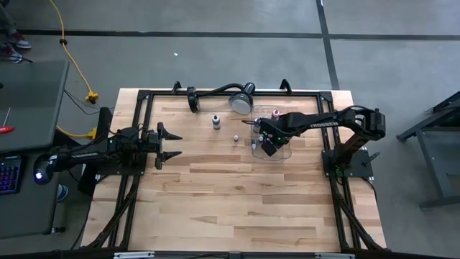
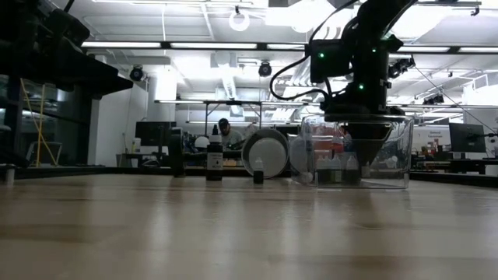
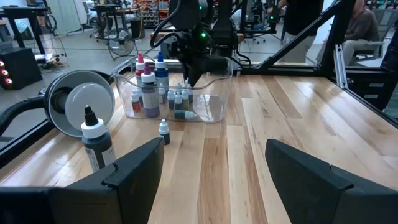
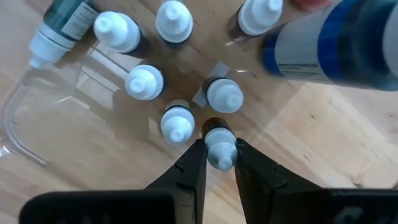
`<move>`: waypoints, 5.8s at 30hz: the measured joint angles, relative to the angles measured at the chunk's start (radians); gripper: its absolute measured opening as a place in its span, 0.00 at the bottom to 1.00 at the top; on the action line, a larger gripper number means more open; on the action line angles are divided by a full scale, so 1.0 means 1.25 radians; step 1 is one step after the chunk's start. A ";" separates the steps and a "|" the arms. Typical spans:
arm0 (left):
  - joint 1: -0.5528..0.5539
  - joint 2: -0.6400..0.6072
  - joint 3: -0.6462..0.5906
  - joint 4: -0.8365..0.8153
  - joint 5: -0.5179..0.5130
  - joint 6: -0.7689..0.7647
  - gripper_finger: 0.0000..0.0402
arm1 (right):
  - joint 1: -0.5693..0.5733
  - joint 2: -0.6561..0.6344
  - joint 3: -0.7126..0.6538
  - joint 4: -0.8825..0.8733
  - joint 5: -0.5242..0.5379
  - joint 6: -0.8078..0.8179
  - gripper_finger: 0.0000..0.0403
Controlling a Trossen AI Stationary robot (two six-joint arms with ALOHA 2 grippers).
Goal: Pick & Place food coloring
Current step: Put the small black food coloring bottle into the transparent bin, then put the small dark blue food coloring bottle into the transparent bin
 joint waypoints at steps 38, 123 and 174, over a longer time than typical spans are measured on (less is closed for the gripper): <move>0.000 0.000 0.000 0.000 0.000 0.000 0.69 | -0.003 -0.009 0.004 -0.002 0.015 -0.031 0.41; 0.000 0.000 0.000 0.000 0.000 0.000 0.69 | 0.012 0.408 0.777 -0.230 -0.098 -0.248 0.47; 0.000 0.000 0.000 0.000 0.000 0.000 0.69 | 0.002 0.524 0.773 -0.216 -0.119 -0.095 0.47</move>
